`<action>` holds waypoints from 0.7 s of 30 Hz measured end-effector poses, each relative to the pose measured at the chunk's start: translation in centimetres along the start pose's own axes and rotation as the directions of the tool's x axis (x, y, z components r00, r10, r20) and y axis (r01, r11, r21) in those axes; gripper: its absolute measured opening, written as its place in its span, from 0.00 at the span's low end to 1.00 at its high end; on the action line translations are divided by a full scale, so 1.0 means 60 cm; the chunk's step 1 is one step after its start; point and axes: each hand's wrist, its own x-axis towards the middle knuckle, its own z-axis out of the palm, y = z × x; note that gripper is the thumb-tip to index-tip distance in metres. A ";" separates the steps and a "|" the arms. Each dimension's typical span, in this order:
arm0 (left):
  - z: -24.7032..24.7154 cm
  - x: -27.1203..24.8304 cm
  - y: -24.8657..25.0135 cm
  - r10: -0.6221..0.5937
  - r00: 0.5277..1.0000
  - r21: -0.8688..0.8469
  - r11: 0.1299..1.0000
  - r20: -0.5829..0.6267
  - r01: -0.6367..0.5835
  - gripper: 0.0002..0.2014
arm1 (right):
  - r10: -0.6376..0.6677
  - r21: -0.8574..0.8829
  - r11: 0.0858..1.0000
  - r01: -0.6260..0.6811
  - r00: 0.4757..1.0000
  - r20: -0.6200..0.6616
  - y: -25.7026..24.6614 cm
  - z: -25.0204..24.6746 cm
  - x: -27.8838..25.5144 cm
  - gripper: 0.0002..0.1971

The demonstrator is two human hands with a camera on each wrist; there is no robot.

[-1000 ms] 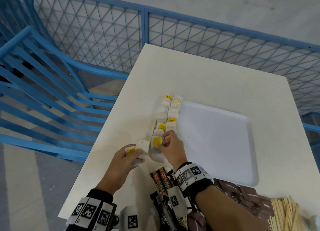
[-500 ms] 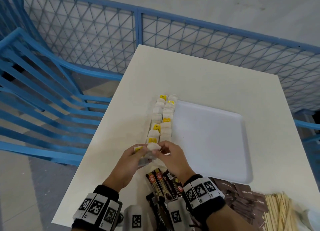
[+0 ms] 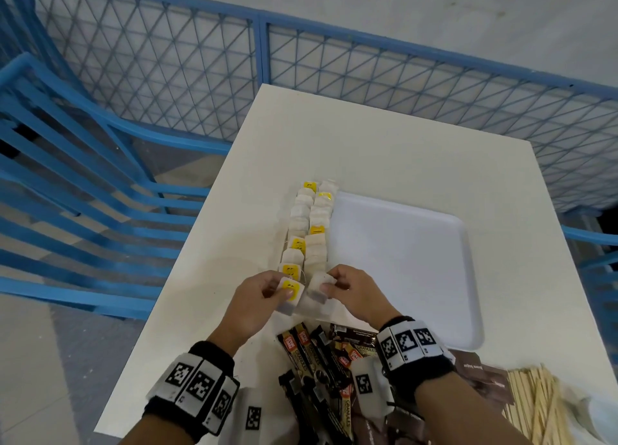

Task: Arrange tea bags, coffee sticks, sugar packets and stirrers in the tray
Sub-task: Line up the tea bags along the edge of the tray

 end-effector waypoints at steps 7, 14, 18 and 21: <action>0.014 0.020 -0.004 0.080 0.996 0.230 0.969 0.038 -0.086 0.06 | -0.030 -0.078 0.997 0.029 0.999 -0.016 -0.012 0.018 0.011 0.06; 0.025 0.033 -0.010 0.175 0.983 0.435 0.882 0.053 -0.181 0.03 | -0.013 -0.066 0.998 0.001 0.985 -0.171 -0.020 0.023 0.017 0.10; 0.025 0.040 -0.011 0.277 0.956 0.545 0.790 0.091 -0.281 0.06 | -0.020 -0.081 0.997 0.005 0.983 -0.181 -0.021 0.023 0.016 0.12; 0.028 0.042 -0.008 0.265 0.961 0.539 0.800 0.078 -0.264 0.05 | -0.036 -0.092 0.996 0.018 0.981 -0.191 -0.020 0.026 0.016 0.12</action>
